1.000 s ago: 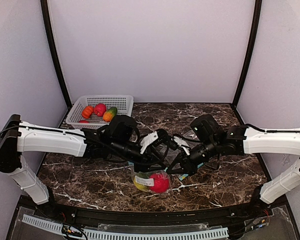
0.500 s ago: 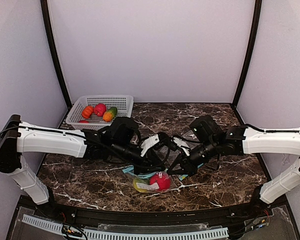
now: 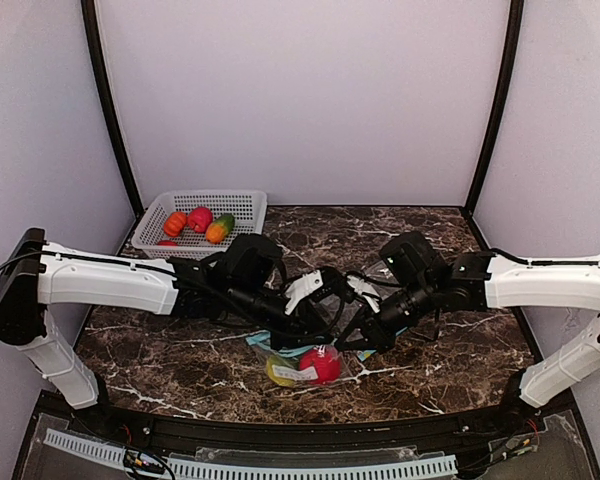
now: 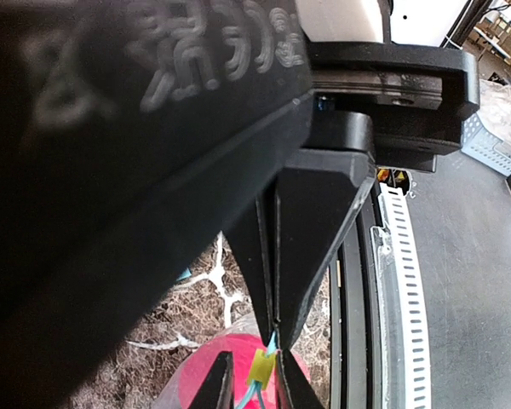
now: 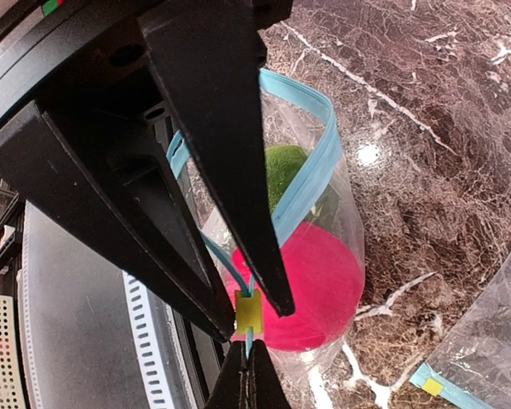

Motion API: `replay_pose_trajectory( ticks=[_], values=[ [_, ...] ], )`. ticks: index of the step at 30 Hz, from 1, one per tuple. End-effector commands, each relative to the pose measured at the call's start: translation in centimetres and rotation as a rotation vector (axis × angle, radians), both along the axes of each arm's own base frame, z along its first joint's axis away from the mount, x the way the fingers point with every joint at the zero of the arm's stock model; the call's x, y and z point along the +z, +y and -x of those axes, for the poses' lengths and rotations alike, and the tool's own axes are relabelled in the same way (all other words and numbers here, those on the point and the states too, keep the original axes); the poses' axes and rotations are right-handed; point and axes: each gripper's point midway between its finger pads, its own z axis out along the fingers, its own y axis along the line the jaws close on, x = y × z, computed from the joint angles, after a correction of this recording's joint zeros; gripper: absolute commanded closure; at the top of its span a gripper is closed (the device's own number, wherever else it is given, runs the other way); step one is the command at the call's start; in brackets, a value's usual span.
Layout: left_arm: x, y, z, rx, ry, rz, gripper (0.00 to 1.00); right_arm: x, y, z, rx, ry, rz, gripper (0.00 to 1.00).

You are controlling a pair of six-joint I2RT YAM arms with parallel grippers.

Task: Place the food in the zip-top bag and seal the zipper
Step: Hold the zipper food storage bag at the center of the board, then zip the zipper of the food storage bag.

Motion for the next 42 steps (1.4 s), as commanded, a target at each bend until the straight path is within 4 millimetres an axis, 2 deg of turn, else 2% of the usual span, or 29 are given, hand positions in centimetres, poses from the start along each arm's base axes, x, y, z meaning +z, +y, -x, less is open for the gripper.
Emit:
replay_pose_trajectory(
  ticks=[1, 4, 7, 15, 27, 31, 42],
  values=[
    [-2.0, 0.3, 1.1, -0.025, 0.036, -0.073, 0.86, 1.9, 1.0, -0.7, 0.0, -0.065, -0.08, 1.0],
    [-2.1, 0.4, 1.1, -0.021, 0.038, -0.083, 0.95, 1.6, 0.7, -1.4, -0.047, -0.085, -0.061, 1.0],
    [-2.0, 0.8, 0.9, -0.004, 0.028, -0.1, 0.99, 1.4, 0.3, -2.3, -0.096, -0.11, -0.047, 1.0],
    [-2.3, 1.6, 0.2, 0.055, 0.015, -0.129, 0.99, 2.4, -0.6, -3.9, -0.2, -0.163, -0.062, 1.0],
    [-2.5, 2.2, -0.2, 0.087, 0.004, -0.165, 0.99, 1.4, -2.4, -5.5, -0.32, -0.222, 0.008, 1.0],
    [-2.5, 2.6, -0.4, 0.099, -0.011, -0.178, 0.99, 0.8, -2.7, -5.6, -0.323, -0.228, 0.036, 1.0],
    [-2.7, 3.2, -0.6, 0.103, -0.031, -0.206, 0.99, 0.8, -2.9, -6.2, -0.349, -0.245, 0.057, 1.0]
  ],
)
